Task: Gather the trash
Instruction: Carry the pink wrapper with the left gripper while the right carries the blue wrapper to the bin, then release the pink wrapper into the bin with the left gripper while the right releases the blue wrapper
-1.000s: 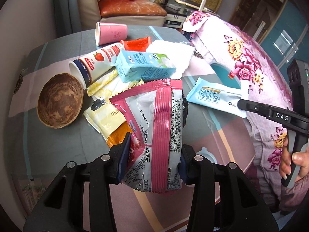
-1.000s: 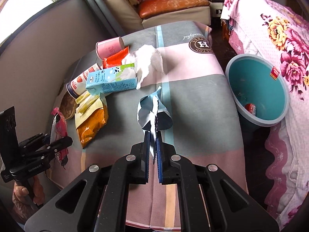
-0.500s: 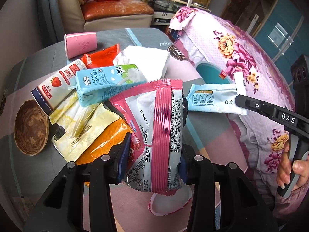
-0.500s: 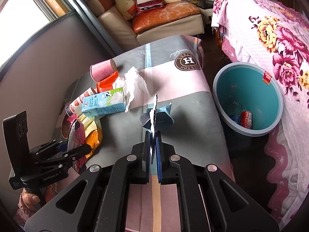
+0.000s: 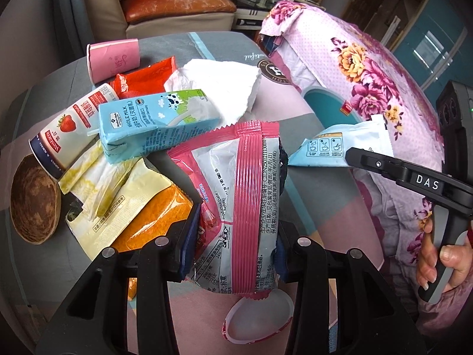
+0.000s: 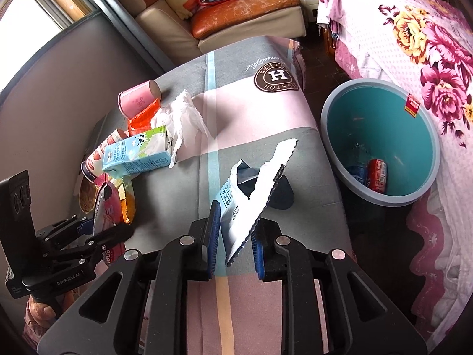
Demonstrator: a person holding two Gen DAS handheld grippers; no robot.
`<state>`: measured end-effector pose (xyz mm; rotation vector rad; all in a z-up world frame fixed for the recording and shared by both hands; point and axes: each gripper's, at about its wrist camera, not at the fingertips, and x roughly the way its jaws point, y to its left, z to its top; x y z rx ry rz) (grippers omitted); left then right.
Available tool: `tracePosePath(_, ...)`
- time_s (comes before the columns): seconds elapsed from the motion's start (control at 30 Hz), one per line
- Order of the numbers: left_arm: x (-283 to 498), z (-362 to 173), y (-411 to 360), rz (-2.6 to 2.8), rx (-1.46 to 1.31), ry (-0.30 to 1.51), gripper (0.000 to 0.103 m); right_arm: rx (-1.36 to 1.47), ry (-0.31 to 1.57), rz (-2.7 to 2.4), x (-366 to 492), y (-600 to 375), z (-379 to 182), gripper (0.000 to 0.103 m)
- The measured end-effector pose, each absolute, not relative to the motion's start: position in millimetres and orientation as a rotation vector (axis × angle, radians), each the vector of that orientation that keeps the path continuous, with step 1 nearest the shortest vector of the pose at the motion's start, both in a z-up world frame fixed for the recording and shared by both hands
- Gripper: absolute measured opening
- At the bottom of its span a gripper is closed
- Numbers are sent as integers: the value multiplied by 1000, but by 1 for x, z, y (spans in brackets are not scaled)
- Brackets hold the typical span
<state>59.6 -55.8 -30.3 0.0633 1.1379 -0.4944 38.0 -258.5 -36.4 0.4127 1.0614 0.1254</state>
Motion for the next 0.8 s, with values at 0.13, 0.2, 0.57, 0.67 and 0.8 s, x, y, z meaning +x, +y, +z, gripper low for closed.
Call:
tracePosePath(0.13, 64, -29, -57, -488, 60, 1139, 43, 411, 1018, 112, 40, -264, -33, 4)
tracePosePath(0.2, 68, -28, -63, -494, 62, 1139, 43, 423, 986, 99, 40, -273, -25, 4)
tracePosePath(0.57, 102, -13, -169, -621, 115, 1100, 44, 507, 883, -82, 33, -372, -11, 4)
tracePosePath(0.67, 111, -20, -208, -656, 140, 1108, 44, 525, 888, -134, 30, -398, -20, 4)
tracePosePath(0.8, 119, -35, -252, -688, 181, 1126, 44, 549, 899, -183, 28, -426, -35, 4)
